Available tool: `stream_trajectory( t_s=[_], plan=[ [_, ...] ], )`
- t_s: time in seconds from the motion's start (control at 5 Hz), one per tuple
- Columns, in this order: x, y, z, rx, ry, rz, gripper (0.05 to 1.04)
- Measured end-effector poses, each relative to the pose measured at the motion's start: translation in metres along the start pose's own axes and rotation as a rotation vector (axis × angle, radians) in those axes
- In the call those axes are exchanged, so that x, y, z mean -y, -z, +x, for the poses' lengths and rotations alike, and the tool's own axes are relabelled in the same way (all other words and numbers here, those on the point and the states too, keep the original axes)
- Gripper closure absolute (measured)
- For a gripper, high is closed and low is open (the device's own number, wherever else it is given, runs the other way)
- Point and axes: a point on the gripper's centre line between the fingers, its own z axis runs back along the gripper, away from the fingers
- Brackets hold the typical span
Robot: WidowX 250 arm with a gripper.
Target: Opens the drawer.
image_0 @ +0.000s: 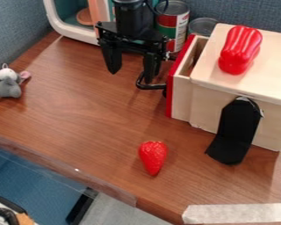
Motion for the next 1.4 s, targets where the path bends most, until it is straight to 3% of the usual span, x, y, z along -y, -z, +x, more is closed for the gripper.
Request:
stream_trajectory(
  t_s=[0.2, 0.4, 1.0, 1.2, 1.4],
  plan=[
    [0.000, 0.009, -0.001, -0.031, -0.002, -0.003, 0.083],
    [-0.019, 0.017, 0.014, -0.036, -0.073, -0.009, 0.083],
    [-0.042, 0.058, 0.065, -0.063, -0.184, -0.108, 0.083],
    [-0.037, 0.069, 0.069, -0.083, -0.175, -0.108, 0.132],
    [-0.030, 0.082, 0.067, -0.121, -0.175, -0.108, 0.366]
  ],
)
